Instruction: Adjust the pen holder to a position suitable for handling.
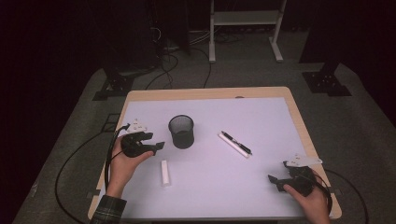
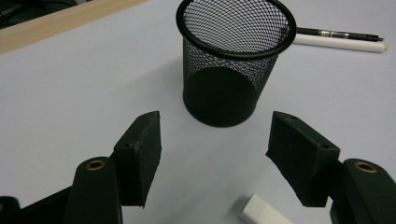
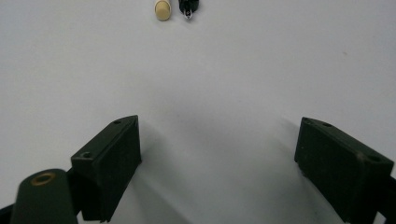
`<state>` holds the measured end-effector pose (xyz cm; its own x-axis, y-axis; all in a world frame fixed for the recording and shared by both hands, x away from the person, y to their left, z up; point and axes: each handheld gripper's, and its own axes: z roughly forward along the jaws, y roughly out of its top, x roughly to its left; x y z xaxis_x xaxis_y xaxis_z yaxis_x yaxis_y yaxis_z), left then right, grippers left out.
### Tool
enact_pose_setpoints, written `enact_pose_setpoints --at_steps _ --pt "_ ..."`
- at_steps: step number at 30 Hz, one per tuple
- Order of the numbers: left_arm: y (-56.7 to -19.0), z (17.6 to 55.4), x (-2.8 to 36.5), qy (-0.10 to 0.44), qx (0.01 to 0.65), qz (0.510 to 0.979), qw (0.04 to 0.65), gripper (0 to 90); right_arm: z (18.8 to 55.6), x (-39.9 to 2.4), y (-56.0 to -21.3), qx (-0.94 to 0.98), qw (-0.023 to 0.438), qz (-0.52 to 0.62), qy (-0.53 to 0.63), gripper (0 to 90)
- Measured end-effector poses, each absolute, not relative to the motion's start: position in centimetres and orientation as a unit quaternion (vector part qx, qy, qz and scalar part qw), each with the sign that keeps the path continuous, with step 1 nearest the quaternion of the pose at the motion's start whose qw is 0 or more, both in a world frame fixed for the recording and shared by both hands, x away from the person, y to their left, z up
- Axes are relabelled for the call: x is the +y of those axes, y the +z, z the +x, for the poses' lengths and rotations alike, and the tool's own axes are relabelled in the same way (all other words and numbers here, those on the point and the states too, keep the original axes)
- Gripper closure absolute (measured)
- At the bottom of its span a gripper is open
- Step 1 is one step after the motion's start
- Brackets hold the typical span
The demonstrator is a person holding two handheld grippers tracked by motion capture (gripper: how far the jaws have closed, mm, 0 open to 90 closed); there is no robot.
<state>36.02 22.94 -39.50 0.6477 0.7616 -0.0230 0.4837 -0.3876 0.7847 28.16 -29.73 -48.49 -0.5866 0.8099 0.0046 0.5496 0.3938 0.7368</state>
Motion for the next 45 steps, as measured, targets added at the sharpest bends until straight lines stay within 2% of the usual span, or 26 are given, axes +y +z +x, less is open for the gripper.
enact_pose_setpoints --at_steps 31,45 --pt "-37.1 40.5 20.7 0.168 0.368 0.814 0.418 34.6 28.2 -29.7 -48.5 0.815 0.181 0.418 0.360 13.5" --pt "-37.1 43.2 18.8 0.173 0.372 0.819 0.401 38.9 28.2 -29.7 -48.5 0.814 0.181 0.417 0.360 13.5"
